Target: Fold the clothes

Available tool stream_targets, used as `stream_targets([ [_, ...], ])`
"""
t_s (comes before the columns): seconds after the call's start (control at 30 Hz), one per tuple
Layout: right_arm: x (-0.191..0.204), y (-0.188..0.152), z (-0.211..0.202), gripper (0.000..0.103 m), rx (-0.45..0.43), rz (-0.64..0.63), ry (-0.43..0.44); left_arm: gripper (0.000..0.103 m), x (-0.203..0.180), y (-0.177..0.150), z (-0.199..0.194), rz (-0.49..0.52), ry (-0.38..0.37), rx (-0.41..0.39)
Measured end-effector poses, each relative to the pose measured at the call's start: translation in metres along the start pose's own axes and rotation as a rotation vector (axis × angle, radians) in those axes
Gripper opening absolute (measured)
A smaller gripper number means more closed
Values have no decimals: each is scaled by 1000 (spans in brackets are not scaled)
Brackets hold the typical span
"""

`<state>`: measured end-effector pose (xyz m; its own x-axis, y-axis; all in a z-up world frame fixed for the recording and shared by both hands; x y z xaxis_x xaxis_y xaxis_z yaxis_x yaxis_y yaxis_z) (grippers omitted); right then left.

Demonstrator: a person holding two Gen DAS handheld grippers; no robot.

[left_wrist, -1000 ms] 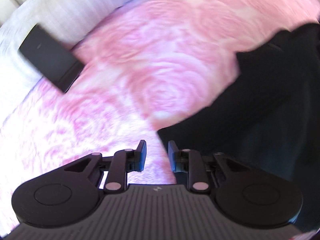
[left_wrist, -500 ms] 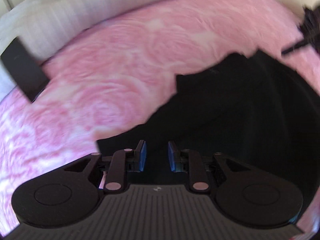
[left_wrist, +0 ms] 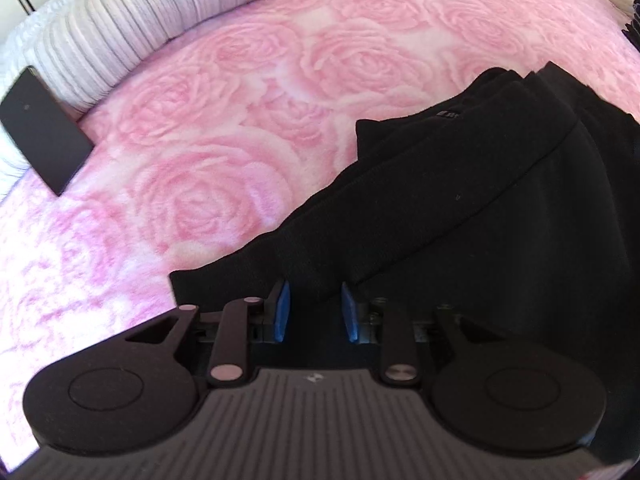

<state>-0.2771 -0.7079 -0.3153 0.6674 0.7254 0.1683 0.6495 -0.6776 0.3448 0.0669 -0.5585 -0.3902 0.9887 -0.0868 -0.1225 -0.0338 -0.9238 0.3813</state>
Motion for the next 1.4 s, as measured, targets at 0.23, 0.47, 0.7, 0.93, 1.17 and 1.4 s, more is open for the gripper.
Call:
stream_targets([
  [0.23, -24, -37, -18, 56, 44, -89, -216, 22, -21, -51, -61, -12, 42, 23],
  [0.47, 3, -60, -81, 56, -64, -15, -195, 22, -68, -130, -110, 78, 55, 91],
  [0.7, 111, -145, -89, 56, -130, -473, -370, 28, -160, -184, -98, 648, 37, 88],
  [0.93, 155, -203, -47, 56, -181, -914, -663, 33, -159, -220, -60, 956, 215, 132],
  [1.17, 135, -205, -27, 20, -160, -993, -691, 0, -104, -216, -57, 818, 312, 179],
  [1.4, 135, -208, -38, 16, -186, -998, -655, 6, -121, -219, -83, 824, 224, 120],
])
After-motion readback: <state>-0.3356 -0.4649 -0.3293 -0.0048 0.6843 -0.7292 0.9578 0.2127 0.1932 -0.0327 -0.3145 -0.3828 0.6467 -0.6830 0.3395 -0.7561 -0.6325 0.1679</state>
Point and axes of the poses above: each gripper's, at about its wrist camera, not at the fingertips, and z roughly the way its jaws point, x to its left, y to its top, the point moved 4 cm from there along z, roughly the way its jaws point, and after that the axes turned 15 degrees about -y, right-handed, at the moved point
